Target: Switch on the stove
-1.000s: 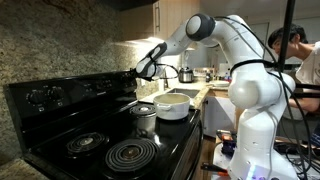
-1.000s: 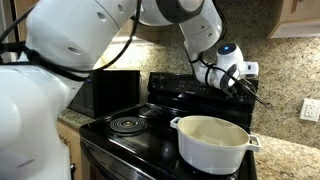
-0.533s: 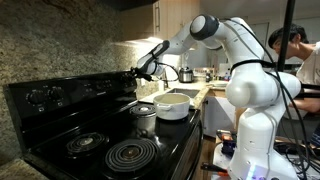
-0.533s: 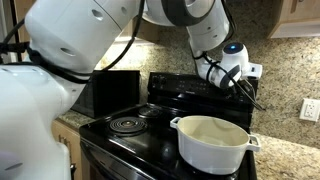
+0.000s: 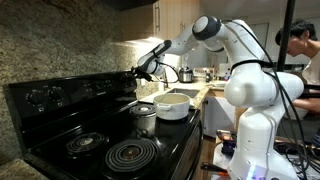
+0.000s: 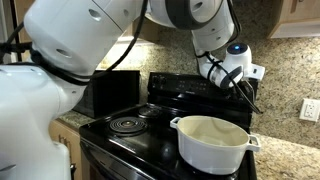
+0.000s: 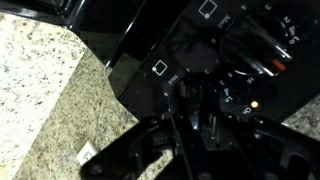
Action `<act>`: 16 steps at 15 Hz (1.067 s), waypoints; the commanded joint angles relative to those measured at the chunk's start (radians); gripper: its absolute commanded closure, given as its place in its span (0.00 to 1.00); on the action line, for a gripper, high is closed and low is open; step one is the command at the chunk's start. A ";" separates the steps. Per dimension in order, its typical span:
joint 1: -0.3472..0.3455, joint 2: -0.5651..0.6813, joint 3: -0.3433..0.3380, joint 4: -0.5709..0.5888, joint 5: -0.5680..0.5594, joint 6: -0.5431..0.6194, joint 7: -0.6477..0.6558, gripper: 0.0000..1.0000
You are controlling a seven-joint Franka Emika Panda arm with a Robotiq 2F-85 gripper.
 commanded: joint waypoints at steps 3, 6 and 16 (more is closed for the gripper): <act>0.021 0.001 0.050 -0.015 0.019 -0.041 0.022 0.46; 0.038 -0.001 0.036 -0.016 0.013 -0.037 0.019 0.29; 0.094 0.013 0.013 -0.004 -0.028 -0.037 -0.020 0.00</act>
